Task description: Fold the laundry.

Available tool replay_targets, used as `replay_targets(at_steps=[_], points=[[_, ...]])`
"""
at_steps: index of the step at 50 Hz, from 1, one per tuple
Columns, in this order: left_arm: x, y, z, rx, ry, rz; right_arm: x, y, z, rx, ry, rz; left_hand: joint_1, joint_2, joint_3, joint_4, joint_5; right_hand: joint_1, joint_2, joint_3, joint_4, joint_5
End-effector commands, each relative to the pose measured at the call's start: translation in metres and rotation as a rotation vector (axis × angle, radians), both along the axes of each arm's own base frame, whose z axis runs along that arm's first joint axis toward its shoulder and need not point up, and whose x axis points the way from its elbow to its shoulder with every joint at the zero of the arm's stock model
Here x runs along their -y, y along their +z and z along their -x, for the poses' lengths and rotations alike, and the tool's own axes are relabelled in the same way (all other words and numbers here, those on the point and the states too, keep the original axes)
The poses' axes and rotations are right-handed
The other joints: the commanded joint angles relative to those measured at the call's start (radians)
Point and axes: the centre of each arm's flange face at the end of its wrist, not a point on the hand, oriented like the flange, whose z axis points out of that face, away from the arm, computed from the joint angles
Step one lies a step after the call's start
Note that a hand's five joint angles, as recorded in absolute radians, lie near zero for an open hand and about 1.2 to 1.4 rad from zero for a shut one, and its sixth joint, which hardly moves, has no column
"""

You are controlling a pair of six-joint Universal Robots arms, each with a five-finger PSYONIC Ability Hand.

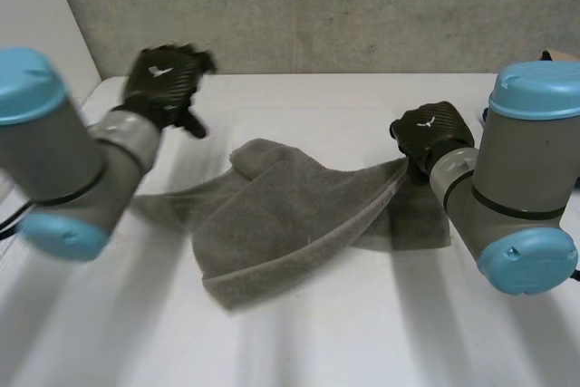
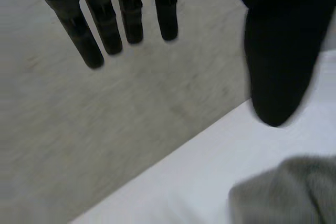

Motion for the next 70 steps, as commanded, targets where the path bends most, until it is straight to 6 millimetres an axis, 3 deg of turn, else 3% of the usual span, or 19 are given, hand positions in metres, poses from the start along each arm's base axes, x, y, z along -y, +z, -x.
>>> replay_targets(at_steps=[1, 7, 10, 12, 18, 22, 30, 46, 50, 52, 58, 62, 67, 70], points=[[-0.063, -0.025, -0.053, 0.096, 0.086, -0.249, 0.022, -0.003, 0.007, -0.03, -0.032, 0.07, 0.365, 0.386, 0.387, 0.386, 0.384, 0.271, 0.222, 0.206, 0.199, 0.232], [-0.124, -0.073, -0.061, 0.197, -0.034, -0.595, 0.022, -0.018, 0.009, -0.057, -0.031, 0.034, 0.459, 0.48, 0.481, 0.48, 0.478, 0.271, 0.222, 0.206, 0.199, 0.232], [-0.139, -0.084, -0.06, 0.193, -0.106, -0.685, 0.021, -0.022, 0.009, -0.058, -0.029, 0.022, 0.48, 0.501, 0.502, 0.501, 0.499, 0.271, 0.222, 0.206, 0.199, 0.232], [-0.143, -0.09, -0.057, 0.173, -0.163, -0.709, 0.019, -0.023, 0.01, -0.06, -0.026, 0.017, 0.366, 0.387, 0.388, 0.387, 0.385, 0.271, 0.222, 0.206, 0.199, 0.232], [-0.124, -0.102, -0.049, 0.144, -0.19, -0.639, 0.017, -0.026, 0.011, -0.063, -0.026, 0.006, 0.192, 0.214, 0.215, 0.214, 0.212, 0.271, 0.222, 0.206, 0.199, 0.232], [-0.111, -0.107, -0.045, 0.141, -0.179, -0.595, 0.012, -0.032, 0.012, -0.066, -0.023, -0.015, 0.195, 0.216, 0.218, 0.216, 0.214, 0.271, 0.222, 0.206, 0.199, 0.232], [-0.104, -0.12, -0.032, 0.175, -0.172, -0.595, 0.005, -0.041, 0.014, -0.076, -0.017, -0.047, 0.212, 0.234, 0.235, 0.234, 0.232, 0.271, 0.222, 0.206, 0.199, 0.232], [-0.082, -0.114, -0.027, 0.16, -0.106, -0.458, 0.006, -0.045, 0.016, -0.075, -0.023, -0.042, 0.209, 0.231, 0.232, 0.231, 0.229, 0.271, 0.222, 0.206, 0.199, 0.232], [-0.08, -0.127, -0.02, 0.182, -0.123, -0.469, 0.004, -0.045, 0.015, -0.076, -0.017, -0.045, 0.212, 0.234, 0.235, 0.234, 0.232, 0.271, 0.222, 0.206, 0.199, 0.232], [-0.076, -0.126, -0.017, 0.181, -0.122, -0.458, 0.003, -0.046, 0.014, -0.077, -0.015, -0.046, 0.23, 0.251, 0.253, 0.251, 0.25, 0.271, 0.222, 0.206, 0.199, 0.232], [-0.054, -0.114, -0.008, 0.144, -0.103, -0.348, 0.004, -0.045, 0.015, -0.077, -0.02, -0.045, 0.945, 0.967, 0.968, 0.967, 0.965, 0.271, 0.222, 0.206, 0.199, 0.232], [-0.042, -0.11, -0.004, 0.122, -0.097, -0.281, 0.004, -0.037, 0.017, -0.07, -0.025, -0.031, 0.996, 1.017, 1.019, 1.017, 1.016, 0.271, 0.222, 0.206, 0.199, 0.232], [-0.05, -0.094, -0.005, 0.153, -0.1, -0.288, -0.003, 0.004, 0.023, -0.054, -0.027, 0.056, 0.996, 1.017, 1.019, 1.017, 1.016, 0.271, 0.222, 0.206, 0.199, 0.232], [-0.062, -0.04, -0.014, 0.151, -0.088, -0.194, -0.015, 0.045, 0.03, -0.058, -0.024, 0.131, 0.996, 1.017, 1.019, 1.017, 1.016, 0.271, 0.222, 0.206, 0.199, 0.232]])
